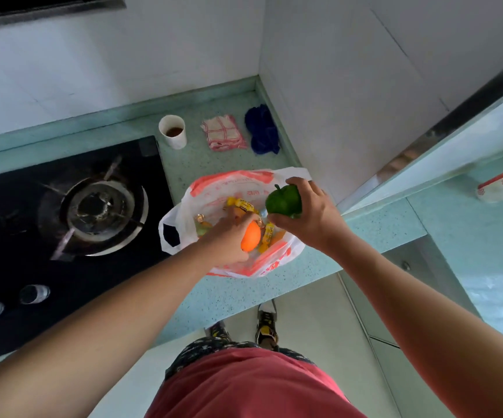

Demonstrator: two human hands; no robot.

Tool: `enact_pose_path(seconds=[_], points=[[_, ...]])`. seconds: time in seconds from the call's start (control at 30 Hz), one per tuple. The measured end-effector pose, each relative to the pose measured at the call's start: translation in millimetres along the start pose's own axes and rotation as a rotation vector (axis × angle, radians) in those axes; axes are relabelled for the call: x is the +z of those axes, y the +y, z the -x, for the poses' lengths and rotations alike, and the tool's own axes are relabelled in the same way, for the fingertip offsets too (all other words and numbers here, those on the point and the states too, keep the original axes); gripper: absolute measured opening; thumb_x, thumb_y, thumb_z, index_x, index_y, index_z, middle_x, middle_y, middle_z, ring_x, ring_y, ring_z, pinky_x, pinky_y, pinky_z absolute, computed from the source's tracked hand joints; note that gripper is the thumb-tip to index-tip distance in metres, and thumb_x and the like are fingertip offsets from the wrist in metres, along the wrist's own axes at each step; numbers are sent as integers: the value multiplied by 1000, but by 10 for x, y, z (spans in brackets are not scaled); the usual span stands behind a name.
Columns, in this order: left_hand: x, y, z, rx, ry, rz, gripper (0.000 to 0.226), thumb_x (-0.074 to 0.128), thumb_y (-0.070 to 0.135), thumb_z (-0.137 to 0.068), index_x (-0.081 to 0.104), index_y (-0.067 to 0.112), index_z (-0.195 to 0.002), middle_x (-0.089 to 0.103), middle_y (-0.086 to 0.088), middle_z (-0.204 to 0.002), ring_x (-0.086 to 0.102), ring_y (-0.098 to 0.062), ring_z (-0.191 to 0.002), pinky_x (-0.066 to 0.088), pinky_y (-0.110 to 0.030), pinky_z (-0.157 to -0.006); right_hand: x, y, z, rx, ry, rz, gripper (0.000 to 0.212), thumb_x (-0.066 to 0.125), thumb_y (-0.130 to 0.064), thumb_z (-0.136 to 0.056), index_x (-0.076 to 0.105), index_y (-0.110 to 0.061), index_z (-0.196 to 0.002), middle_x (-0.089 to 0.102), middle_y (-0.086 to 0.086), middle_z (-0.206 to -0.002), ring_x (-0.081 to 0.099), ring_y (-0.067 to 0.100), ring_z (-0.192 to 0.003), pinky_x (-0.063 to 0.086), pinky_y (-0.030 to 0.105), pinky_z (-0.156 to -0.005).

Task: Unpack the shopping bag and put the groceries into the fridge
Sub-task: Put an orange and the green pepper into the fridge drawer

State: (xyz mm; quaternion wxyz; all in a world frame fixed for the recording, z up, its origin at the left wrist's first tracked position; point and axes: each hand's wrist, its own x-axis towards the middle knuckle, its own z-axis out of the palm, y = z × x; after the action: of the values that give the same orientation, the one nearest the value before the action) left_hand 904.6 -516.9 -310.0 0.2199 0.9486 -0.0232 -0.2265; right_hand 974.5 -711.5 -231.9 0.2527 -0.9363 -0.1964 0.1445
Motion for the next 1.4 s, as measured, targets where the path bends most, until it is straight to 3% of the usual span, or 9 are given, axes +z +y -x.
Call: enact_pose_path(seconds=[0.17, 0.27, 0.43, 0.7, 0.9, 1.13, 1.27, 1.4], points=[[-367, -134, 240, -164, 200, 348, 84, 82, 15, -69, 42, 37, -139, 19, -1, -120, 44, -31, -120, 41, -27, -95, 3, -221, -159, -71, 30, -99, 73, 82, -54, -74, 46, -31, -133, 45, 5, -123, 52, 20, -101, 52, 25, -82], [-509, -227, 430, -231, 283, 462, 78, 84, 17, -70, 44, 39, -134, 19, 1, -121, 46, -30, -117, 45, -32, -95, 20, -420, -227, -107, 13, -94, 70, 83, -47, -74, 46, -34, -132, 42, 3, -125, 49, 17, -102, 49, 24, -81], [-658, -371, 777, -277, 470, 516, 53, 78, 35, -80, 54, 36, -127, 35, -3, -126, 50, -20, -103, 40, -23, -89, 100, -737, -283, -187, -29, -76, 68, 84, -46, -74, 44, -38, -128, 43, -1, -123, 51, 17, -102, 53, 28, -82], [-605, -596, 1434, -428, 657, 502, 53, 78, 35, -82, 52, 37, -128, 37, -2, -131, 48, -19, -107, 41, -27, -86, 286, -1228, -329, -350, -169, -103, 68, 87, -46, -70, 50, -36, -126, 44, -2, -124, 51, 17, -104, 48, 27, -87], [-250, -382, 1942, -661, 813, 570, 53, 76, 44, -80, 49, 45, -125, 32, 5, -128, 52, -21, -106, 50, -34, -93, 448, -1494, -225, -549, -356, -82, 65, 84, -46, -72, 49, -36, -126, 44, -3, -117, 51, 16, -100, 43, 24, -83], [488, 131, 2660, -981, 1011, 726, 48, 73, 39, -78, 51, 48, -120, 36, 4, -126, 52, -24, -107, 57, -40, -86, 830, -1729, 269, -799, -603, -124, 61, 87, -47, -68, 53, -36, -117, 47, -2, -113, 55, 13, -98, 46, 24, -82], [1022, 501, 3229, -1162, 1117, 763, 52, 78, 38, -80, 51, 43, -125, 38, 3, -125, 51, -26, -109, 58, -39, -87, 1072, -1913, 815, -936, -759, -84, 59, 86, -47, -69, 52, -35, -116, 44, -1, -112, 53, 7, -89, 40, 14, -70], [1466, 926, 3764, -1335, 1225, 764, 55, 79, 40, -81, 51, 39, -129, 40, 0, -128, 52, -25, -109, 56, -35, -90, 1303, -2088, 1450, -1078, -881, -30, 61, 84, -51, -70, 47, -36, -117, 43, -3, -111, 53, 9, -90, 42, 22, -74]])
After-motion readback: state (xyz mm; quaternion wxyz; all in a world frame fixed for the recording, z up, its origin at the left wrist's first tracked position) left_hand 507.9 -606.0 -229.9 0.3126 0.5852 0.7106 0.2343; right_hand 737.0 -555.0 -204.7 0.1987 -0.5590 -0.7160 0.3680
